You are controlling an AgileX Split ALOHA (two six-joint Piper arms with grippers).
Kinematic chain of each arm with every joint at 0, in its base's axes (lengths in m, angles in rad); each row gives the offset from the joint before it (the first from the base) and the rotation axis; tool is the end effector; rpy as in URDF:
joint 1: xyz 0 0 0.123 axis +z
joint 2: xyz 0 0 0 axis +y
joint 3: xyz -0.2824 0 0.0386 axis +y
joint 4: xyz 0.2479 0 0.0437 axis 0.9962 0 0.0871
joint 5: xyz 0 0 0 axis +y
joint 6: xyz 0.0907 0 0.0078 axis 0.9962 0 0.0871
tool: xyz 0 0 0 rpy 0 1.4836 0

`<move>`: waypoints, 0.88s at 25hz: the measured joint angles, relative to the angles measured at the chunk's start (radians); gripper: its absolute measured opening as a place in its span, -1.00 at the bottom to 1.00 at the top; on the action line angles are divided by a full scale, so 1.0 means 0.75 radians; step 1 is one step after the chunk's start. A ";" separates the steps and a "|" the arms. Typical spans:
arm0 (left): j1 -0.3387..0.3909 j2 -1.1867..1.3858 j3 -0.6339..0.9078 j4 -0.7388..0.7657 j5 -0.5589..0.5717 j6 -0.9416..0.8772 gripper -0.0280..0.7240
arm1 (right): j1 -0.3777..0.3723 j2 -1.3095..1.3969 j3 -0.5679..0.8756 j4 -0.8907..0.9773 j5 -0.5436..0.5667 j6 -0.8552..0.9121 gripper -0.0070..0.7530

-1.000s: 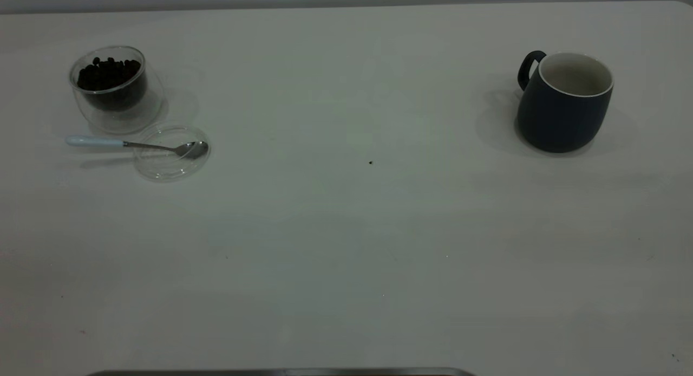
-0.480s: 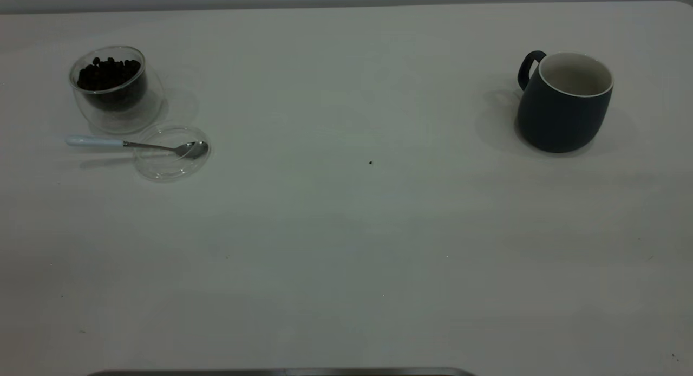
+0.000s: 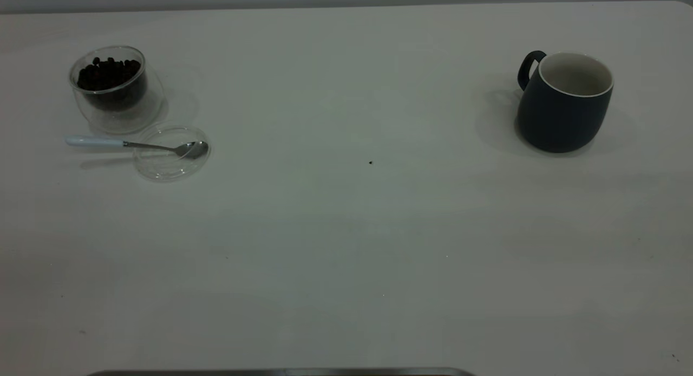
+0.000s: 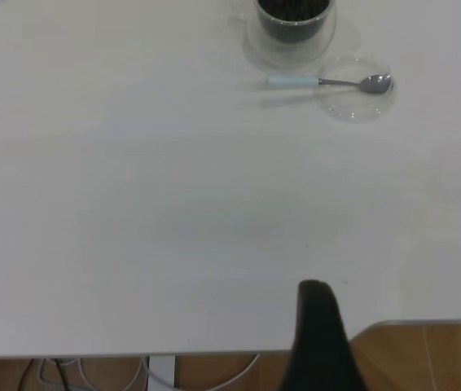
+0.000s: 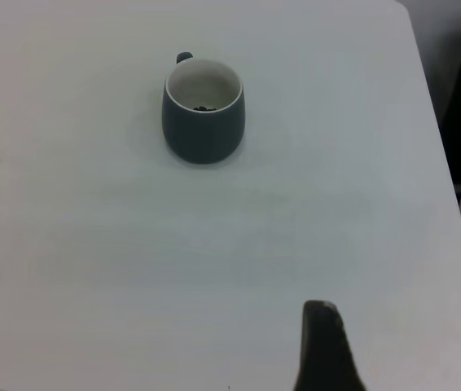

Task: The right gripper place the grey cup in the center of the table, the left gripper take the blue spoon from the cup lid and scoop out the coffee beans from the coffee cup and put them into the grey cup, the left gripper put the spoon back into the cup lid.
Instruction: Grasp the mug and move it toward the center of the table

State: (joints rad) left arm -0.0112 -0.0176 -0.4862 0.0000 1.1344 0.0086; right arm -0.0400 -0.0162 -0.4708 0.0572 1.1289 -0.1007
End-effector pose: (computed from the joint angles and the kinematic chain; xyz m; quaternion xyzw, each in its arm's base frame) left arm -0.0092 0.0001 0.2674 0.0086 0.8709 -0.0006 0.4914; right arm -0.0069 0.0050 0.2637 -0.0284 0.8729 -0.0057 0.4871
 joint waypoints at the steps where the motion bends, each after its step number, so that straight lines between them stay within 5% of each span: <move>1: 0.000 0.000 0.000 0.000 0.000 0.000 0.65 | 0.000 0.000 -0.004 -0.005 -0.008 -0.007 0.23; 9: 0.000 0.000 0.000 0.000 0.000 0.000 0.65 | 0.000 0.370 -0.120 -0.093 -0.218 -0.312 0.23; 15: 0.000 0.000 0.000 0.000 0.001 0.000 0.65 | 0.000 0.901 -0.123 -0.076 -0.551 -0.901 0.23; 22: 0.000 0.000 0.000 0.000 0.001 -0.002 0.65 | 0.000 1.467 -0.132 -0.076 -0.987 -1.293 0.23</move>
State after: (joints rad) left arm -0.0112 -0.0176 -0.4862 0.0000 1.1353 0.0074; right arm -0.0400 1.0844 -0.5695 0.0000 0.3885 -1.0707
